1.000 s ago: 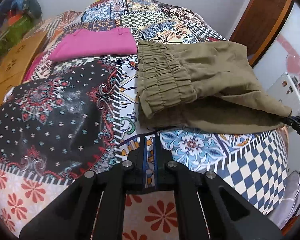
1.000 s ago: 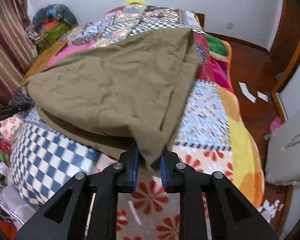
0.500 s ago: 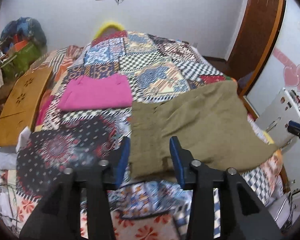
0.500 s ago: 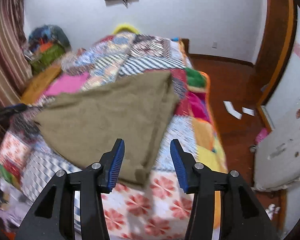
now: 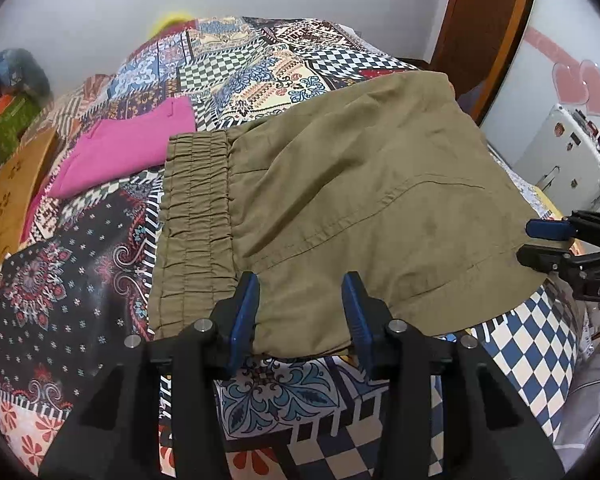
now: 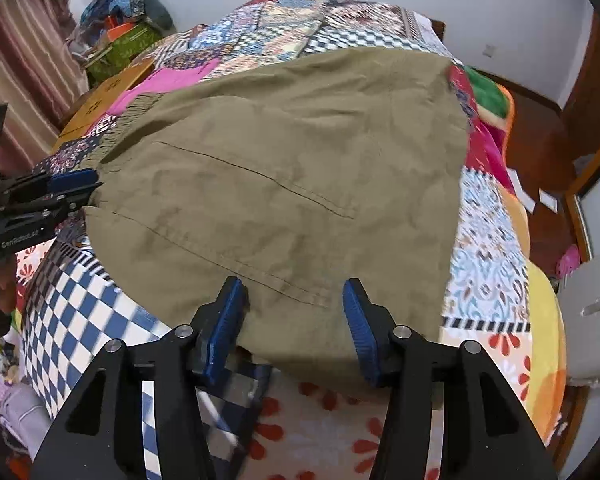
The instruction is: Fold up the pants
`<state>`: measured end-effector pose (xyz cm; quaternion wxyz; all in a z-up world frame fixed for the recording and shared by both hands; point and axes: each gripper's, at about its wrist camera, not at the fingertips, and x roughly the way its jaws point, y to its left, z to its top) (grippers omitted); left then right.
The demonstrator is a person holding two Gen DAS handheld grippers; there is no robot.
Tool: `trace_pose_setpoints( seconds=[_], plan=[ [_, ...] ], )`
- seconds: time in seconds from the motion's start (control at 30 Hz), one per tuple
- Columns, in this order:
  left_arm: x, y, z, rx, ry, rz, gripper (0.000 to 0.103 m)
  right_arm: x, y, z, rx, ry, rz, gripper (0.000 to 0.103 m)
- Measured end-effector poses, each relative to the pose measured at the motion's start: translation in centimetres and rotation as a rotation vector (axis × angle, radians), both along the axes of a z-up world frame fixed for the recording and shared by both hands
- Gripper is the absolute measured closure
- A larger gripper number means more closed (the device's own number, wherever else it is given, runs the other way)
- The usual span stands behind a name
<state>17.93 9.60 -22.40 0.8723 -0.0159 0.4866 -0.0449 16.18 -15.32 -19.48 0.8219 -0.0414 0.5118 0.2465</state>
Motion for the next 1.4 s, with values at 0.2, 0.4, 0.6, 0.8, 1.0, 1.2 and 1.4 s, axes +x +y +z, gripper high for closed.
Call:
trace_pose_setpoints(
  seconds=[0.2,0.4,0.6,0.8,1.0,1.2,1.4],
  plan=[
    [0.0,0.3,0.1,-0.023,0.014,-0.016,0.059,-0.2,-1.2,-0.1,-0.039,0.002,0.006,0.05],
    [-0.9,2.0,3.1,-0.062,0.013,-0.023,0.054,0.4,-3.4,2.6,-0.073,-0.023,-0.024,0.048],
    [0.3,6.3,5.9,0.008,-0.078,0.12,0.033,2.4,-6.2,6.3,-0.072,-0.139,-0.117,0.046],
    [5.3,10.5,4.2,-0.096,-0.034,0.234,0.033,7.0,-6.5,7.3,-0.037,-0.2,-0.196,0.044],
    [9.7,9.7,2.0,-0.096,-0.009,0.207,0.033,12.7,-5.8,6.0,-0.016,-0.187,-0.235,0.044],
    [12.8,9.5,-0.7,-0.146,0.064,0.182,0.051,17.8,-5.3,4.2,0.035,-0.132,-0.258,0.044],
    [13.4,9.0,-2.4,-0.156,0.072,0.161,0.056,20.4,-3.6,1.7,0.057,-0.064,-0.208,0.053]
  ],
)
